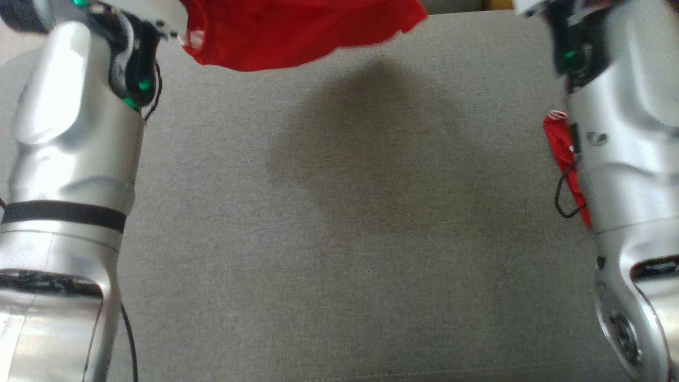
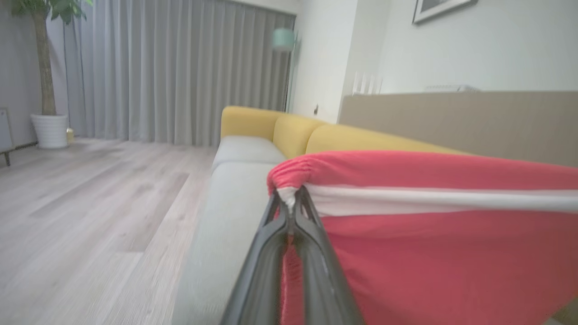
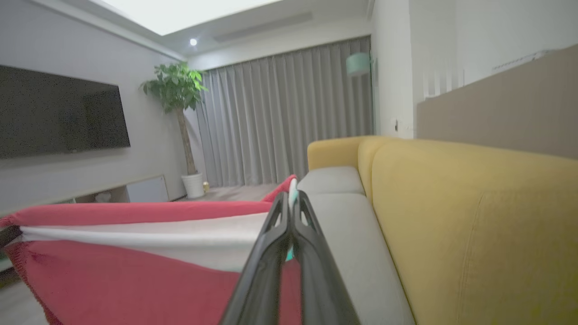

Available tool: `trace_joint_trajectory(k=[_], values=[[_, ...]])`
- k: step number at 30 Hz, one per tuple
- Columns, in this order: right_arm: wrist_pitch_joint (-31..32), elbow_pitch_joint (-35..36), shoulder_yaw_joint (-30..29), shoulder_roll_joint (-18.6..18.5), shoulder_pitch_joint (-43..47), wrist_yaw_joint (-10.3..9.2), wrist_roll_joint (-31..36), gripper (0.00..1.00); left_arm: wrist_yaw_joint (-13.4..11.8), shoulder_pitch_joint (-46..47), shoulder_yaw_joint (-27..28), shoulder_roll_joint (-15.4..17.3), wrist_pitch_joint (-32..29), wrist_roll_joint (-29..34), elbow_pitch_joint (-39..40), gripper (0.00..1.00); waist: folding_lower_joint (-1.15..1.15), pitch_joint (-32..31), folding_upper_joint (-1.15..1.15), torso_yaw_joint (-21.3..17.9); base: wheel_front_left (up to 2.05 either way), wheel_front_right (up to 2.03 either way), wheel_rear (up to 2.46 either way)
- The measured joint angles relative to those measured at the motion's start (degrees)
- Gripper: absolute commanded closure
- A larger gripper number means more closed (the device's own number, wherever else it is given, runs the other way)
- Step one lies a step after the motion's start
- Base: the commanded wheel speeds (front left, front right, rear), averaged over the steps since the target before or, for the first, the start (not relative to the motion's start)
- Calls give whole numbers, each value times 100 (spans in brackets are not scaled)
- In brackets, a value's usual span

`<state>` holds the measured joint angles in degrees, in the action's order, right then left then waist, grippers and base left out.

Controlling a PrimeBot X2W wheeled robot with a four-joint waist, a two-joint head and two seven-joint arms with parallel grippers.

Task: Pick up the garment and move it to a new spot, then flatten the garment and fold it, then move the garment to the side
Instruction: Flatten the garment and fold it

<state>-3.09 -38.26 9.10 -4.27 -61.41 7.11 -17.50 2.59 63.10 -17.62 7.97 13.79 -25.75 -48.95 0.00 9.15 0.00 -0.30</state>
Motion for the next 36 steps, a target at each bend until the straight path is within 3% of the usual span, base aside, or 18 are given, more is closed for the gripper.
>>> trace_joint_trajectory(k=[4, 9, 14, 19, 27, 36], values=[[-209, -1295, 488, 9, -134, 0, -120, 100, 2, 13, -98, -179, 0, 135, -1187, 100, 0, 40, 0, -41, 0, 0, 0], [-354, -2234, 1213, 9, -9, 0, -617, 100, 96, -259, -187, -444, -171, 34, -2224, 100, 0, 187, 0, -2, 0, 0, 0], [-564, -2732, 1611, 11, 577, 0, -967, 100, 100, -671, -183, -610, -73, -129, -2408, 100, 1, 430, 0, 94, 0, 0, 0], [-861, -2771, 1714, 24, 1226, 0, -1308, 100, 204, -1127, -168, -657, 43, -246, -2301, 100, 0, 486, 0, 162, 0, 0, 0], [-1107, -2098, 1766, 30, 2711, 0, -1673, 100, 300, -2780, -36, -652, 43, -62, -570, 100, 0, 197, 0, 161, 0, 0, 0], [-1111, 43, 650, 71, 5349, 0, -1009, 100, 448, -5006, 210, -378, 43, 53, 1534, 100, 0, -366, 0, 175, 0, 0, 0]])
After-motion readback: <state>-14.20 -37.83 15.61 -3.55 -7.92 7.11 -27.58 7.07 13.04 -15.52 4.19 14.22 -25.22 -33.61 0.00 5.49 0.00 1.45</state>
